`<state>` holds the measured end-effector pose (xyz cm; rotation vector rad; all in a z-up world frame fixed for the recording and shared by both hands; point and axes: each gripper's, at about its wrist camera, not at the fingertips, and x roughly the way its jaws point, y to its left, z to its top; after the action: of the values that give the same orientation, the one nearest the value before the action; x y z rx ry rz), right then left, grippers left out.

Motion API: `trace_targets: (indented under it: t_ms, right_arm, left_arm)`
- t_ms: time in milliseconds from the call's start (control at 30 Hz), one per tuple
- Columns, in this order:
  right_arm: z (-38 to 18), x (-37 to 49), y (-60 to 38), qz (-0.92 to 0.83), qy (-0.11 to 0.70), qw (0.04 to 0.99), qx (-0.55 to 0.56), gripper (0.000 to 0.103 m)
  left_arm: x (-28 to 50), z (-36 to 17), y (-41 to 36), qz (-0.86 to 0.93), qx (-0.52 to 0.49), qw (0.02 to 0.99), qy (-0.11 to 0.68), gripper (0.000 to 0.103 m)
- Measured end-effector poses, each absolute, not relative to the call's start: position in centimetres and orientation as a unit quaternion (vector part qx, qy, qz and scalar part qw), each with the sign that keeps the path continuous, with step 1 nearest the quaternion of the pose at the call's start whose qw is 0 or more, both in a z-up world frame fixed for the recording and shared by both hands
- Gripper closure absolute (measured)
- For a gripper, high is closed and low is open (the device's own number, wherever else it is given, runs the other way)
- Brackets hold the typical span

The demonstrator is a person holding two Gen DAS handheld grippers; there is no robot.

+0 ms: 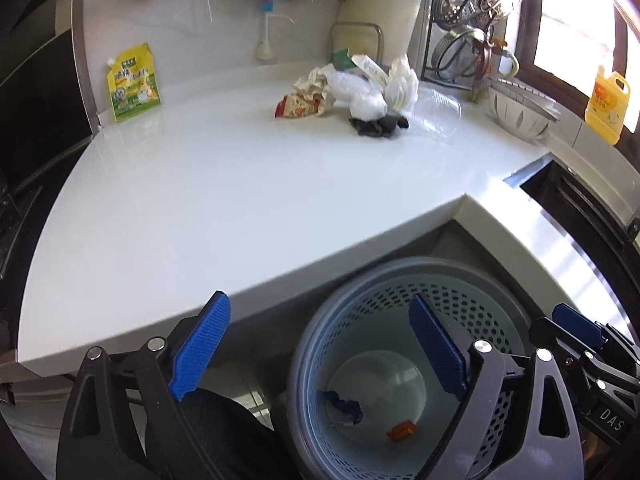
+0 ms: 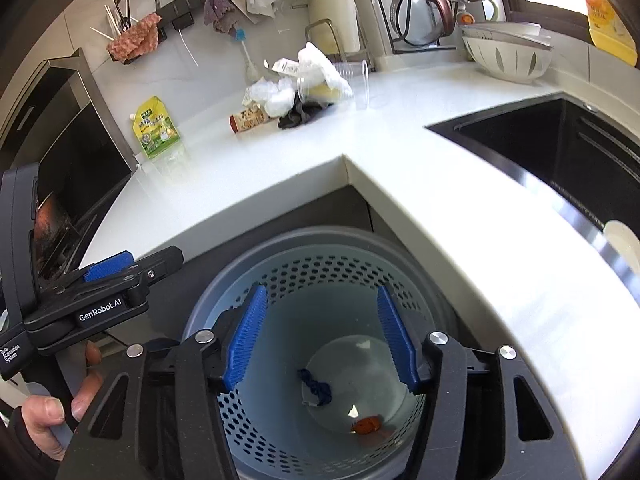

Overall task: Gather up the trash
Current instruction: 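Reach both tools back to the trash pile on the counter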

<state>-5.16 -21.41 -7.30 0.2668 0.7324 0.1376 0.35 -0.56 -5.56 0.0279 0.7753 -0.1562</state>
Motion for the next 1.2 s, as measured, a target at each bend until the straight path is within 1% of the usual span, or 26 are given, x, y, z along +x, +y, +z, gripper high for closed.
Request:
trace_targets:
  t_ms: [100, 233, 300, 467, 700, 867, 1200]
  right_arm:
    - [-5.4, -3.5, -21.9, 0.067, 0.338, 0.931, 0.124, 0.039]
    - [-3.5, -0.1, -22.7, 0.068, 0.327, 0.935, 0.117, 0.039]
    - [-2.7, 1.7, -23.2, 0.07, 0.322, 0.937, 0.115, 0.036]
    - [-1.9, 6.7, -25.0, 0.077, 0.329, 0.935, 0.11, 0.036]
    - [-2.1, 13.4, -27.0, 0.089, 0.356, 0.924, 0.109, 0.036]
    - [-2.9, 16.5, -27.2, 0.106, 0.365, 0.919, 0.101, 0.036]
    - [-4.8, 21.9, -27.8, 0.145, 0.378, 0.906, 0.119, 0.036]
  left_arm:
    - [1.7, -3.6, -0.4, -0.073, 0.005, 0.932, 0.354, 0.008]
    - [4.0, -1.7, -0.7, -0.068, -0.002, 0.94, 0.336, 0.007]
    - [5.3, -1.2, -0.9, -0.066, -0.001, 0.941, 0.331, 0.007]
    - [9.1, -0.7, -1.9, -0.054, 0.005, 0.943, 0.329, 0.007]
    - [13.7, -1.0, -3.4, -0.042, 0.011, 0.939, 0.34, 0.007]
    - [16.3, -1.6, -4.0, -0.037, 0.007, 0.937, 0.347, 0.007]
    - [18.7, -2.9, -4.4, -0.025, 0.007, 0.935, 0.354, 0.007]
